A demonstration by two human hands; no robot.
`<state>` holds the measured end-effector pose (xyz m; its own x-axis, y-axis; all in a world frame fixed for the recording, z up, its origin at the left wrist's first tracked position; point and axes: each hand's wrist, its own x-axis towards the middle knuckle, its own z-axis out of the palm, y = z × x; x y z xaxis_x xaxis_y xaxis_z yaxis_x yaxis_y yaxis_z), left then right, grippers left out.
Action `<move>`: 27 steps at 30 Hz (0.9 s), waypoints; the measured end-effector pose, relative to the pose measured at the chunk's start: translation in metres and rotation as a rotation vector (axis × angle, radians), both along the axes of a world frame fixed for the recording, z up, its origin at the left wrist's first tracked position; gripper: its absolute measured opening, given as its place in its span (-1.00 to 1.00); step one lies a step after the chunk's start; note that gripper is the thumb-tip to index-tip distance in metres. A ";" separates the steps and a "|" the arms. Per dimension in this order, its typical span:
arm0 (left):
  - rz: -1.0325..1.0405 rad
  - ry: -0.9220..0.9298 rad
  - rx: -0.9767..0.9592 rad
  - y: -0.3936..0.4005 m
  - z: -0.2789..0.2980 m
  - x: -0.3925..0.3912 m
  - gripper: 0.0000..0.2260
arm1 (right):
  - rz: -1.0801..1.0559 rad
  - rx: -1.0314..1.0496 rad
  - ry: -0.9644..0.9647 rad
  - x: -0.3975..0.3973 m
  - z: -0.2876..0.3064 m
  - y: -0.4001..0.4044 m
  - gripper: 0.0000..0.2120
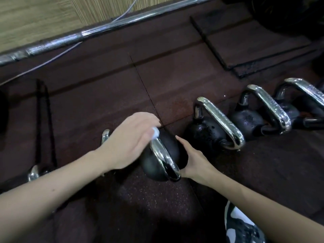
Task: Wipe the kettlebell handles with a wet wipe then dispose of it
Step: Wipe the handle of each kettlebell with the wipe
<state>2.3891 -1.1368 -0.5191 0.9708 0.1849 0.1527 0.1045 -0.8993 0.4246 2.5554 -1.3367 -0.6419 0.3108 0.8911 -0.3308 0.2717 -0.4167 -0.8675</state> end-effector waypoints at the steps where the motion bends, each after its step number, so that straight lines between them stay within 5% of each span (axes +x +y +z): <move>1: 0.108 0.010 -0.105 0.004 0.000 0.001 -0.66 | 0.001 -0.001 0.008 0.000 0.000 0.000 0.19; 5: 0.280 0.037 -0.191 -0.003 0.004 0.008 -0.71 | -0.002 -0.009 0.012 0.000 0.001 -0.001 0.22; 11: -0.278 0.064 0.387 -0.052 0.017 0.003 -0.68 | 0.006 -0.012 -0.017 0.001 0.002 -0.001 0.23; 15: -0.417 0.014 0.480 -0.052 0.000 -0.002 -0.63 | 0.016 -0.004 -0.016 0.002 0.010 0.000 0.24; 19: -0.310 -0.009 0.241 -0.025 -0.001 0.001 -0.53 | -0.035 0.023 -0.012 0.000 0.010 -0.016 0.17; 24: 0.241 -0.001 -0.140 0.006 0.014 0.023 -0.68 | -0.280 0.065 -0.061 0.028 0.013 -0.075 -0.47; 27: 0.378 -0.065 -0.264 0.011 0.029 0.060 -0.66 | -0.552 0.153 -0.106 0.057 0.004 -0.102 -0.53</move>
